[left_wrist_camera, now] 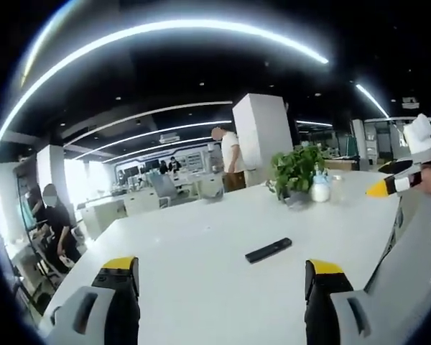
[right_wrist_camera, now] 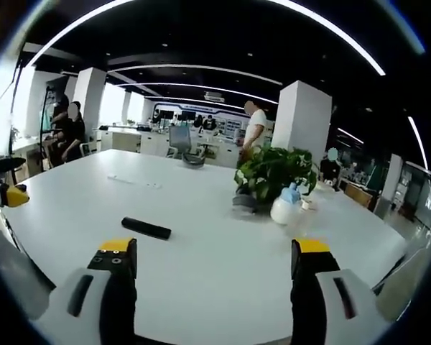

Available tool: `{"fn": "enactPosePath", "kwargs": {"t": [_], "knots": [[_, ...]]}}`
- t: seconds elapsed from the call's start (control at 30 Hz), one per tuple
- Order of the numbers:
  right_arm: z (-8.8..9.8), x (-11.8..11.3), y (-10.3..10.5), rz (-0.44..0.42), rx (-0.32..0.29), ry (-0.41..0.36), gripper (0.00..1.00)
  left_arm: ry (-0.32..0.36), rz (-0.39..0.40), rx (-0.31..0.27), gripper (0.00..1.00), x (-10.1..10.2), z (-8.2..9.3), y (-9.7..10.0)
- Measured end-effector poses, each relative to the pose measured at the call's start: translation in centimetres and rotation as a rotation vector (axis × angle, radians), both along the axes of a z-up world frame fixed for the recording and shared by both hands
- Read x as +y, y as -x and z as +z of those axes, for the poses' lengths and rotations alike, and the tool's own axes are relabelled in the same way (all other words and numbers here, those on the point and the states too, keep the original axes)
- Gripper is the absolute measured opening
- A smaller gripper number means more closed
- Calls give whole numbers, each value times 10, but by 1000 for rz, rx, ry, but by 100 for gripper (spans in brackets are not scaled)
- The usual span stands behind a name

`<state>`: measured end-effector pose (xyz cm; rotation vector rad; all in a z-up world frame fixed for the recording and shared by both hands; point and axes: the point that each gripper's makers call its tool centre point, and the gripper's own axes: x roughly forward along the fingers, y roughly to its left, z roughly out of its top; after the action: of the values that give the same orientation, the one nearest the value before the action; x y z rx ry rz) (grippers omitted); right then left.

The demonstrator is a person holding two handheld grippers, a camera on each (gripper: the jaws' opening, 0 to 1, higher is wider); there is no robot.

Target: Press the specified remote control buttons in sequence, fully releasing each button before pressing the next.

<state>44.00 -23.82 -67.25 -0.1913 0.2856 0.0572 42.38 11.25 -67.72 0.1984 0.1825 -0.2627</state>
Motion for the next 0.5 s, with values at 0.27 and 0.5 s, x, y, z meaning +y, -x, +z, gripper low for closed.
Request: {"fn": "enactPosePath", "kwargs": {"t": [0.27, 0.5], "knots": [[-4, -1, 1, -5, 22, -9, 89, -15, 15, 34, 97, 3, -7, 0], [-8, 0, 1, -2, 47, -17, 89, 10, 22, 48, 96, 5, -8, 0]]}}
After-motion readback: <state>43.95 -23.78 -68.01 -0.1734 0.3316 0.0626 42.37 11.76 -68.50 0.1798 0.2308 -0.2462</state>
